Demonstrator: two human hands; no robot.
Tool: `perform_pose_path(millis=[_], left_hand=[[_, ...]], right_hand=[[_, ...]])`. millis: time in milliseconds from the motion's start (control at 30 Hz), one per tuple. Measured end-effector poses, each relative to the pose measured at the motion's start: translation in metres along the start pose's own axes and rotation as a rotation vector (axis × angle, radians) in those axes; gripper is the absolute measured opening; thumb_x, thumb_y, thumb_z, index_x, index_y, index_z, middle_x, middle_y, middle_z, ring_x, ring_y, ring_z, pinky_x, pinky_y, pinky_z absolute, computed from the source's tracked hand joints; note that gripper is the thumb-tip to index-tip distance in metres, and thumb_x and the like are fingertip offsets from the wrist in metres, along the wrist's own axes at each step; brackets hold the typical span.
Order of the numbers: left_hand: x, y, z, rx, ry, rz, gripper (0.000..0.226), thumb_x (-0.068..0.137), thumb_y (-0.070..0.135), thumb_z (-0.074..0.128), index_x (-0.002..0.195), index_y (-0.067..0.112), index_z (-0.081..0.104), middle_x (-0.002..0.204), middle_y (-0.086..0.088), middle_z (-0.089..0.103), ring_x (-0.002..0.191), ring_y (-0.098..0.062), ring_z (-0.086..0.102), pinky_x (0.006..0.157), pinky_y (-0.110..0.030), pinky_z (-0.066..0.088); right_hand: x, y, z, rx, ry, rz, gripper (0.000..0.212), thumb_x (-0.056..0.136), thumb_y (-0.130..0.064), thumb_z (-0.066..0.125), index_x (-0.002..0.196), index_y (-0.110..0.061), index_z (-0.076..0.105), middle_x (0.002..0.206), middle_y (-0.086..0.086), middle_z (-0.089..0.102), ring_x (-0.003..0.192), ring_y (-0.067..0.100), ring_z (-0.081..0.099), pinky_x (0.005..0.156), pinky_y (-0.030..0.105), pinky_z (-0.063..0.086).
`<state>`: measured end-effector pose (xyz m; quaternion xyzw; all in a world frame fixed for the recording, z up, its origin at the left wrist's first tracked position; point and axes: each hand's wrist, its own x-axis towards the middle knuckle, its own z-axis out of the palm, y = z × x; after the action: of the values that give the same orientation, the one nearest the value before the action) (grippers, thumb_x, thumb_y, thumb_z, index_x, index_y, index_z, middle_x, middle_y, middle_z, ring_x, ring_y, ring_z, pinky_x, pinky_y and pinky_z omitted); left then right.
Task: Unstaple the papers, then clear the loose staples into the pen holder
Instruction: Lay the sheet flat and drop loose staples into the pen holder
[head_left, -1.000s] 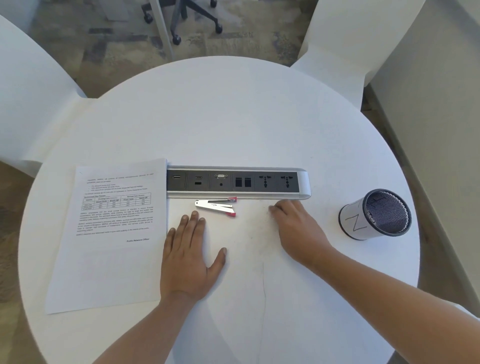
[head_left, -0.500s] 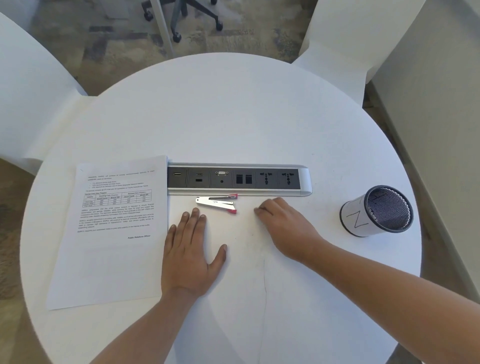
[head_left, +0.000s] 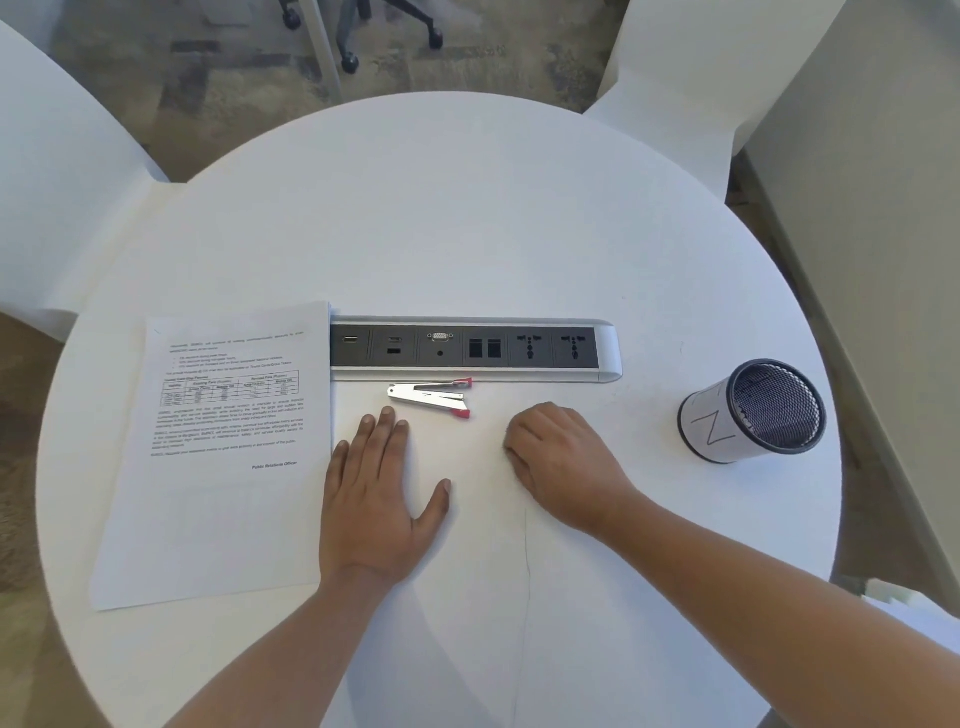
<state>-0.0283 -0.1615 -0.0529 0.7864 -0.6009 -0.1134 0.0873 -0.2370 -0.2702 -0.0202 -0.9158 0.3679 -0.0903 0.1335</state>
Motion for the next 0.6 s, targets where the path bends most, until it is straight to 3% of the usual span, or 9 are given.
perform_pose_path(millis=[100, 233, 300, 467, 600], left_hand=[[0.0, -0.001, 0.0, 0.0, 0.002, 0.0, 0.08, 0.088, 0.063, 0.041, 0.151, 0.015, 0.037, 0.165, 0.002, 0.025, 0.153, -0.017, 0.021, 0.124, -0.043, 0.018], [0.0, 0.0, 0.0, -0.005, -0.002, -0.002, 0.08, 0.089, 0.063, 0.038, 0.152, 0.015, 0.036, 0.165, 0.002, 0.025, 0.153, -0.017, 0.021, 0.124, -0.043, 0.017], [0.0, 0.0, -0.001, -0.003, -0.003, -0.004, 0.08, 0.089, 0.064, 0.037, 0.153, 0.015, 0.035, 0.165, 0.002, 0.024, 0.153, -0.018, 0.021, 0.125, -0.043, 0.017], [0.0, 0.001, -0.001, -0.002, -0.004, -0.005, 0.08, 0.089, 0.064, 0.037, 0.152, 0.015, 0.035, 0.165, 0.002, 0.025, 0.153, -0.018, 0.021, 0.124, -0.043, 0.017], [-0.001, 0.002, 0.0, -0.006, 0.0, -0.001, 0.079, 0.089, 0.063, 0.038, 0.152, 0.015, 0.035, 0.165, 0.001, 0.025, 0.153, -0.019, 0.022, 0.124, -0.044, 0.018]], right_hand=[[-0.007, 0.013, -0.014, 0.048, 0.031, 0.146, 0.005, 0.088, -0.009, 0.062, 0.088, -0.008, 0.067, 0.091, 0.006, 0.066, 0.087, 0.029, 0.058, 0.075, 0.04, 0.052], [-0.009, 0.025, -0.035, 0.175, 0.153, 0.5, 0.021, 0.089, -0.005, 0.057, 0.106, -0.007, 0.069, 0.108, 0.006, 0.067, 0.093, 0.025, 0.063, 0.081, 0.03, 0.049], [-0.007, 0.027, -0.037, 0.183, 0.068, 0.602, 0.025, 0.091, -0.01, 0.055, 0.112, -0.01, 0.068, 0.111, 0.007, 0.065, 0.09, 0.026, 0.065, 0.08, 0.032, 0.05], [-0.005, 0.006, -0.026, 0.169, -0.111, 0.54, 0.028, 0.091, -0.03, 0.059, 0.112, -0.012, 0.064, 0.105, 0.007, 0.057, 0.091, 0.027, 0.058, 0.077, 0.036, 0.051], [0.003, -0.012, -0.018, 0.065, -0.161, 0.409, 0.01, 0.09, -0.013, 0.054, 0.093, -0.007, 0.062, 0.09, 0.008, 0.054, 0.079, 0.029, 0.054, 0.063, 0.039, 0.051]])
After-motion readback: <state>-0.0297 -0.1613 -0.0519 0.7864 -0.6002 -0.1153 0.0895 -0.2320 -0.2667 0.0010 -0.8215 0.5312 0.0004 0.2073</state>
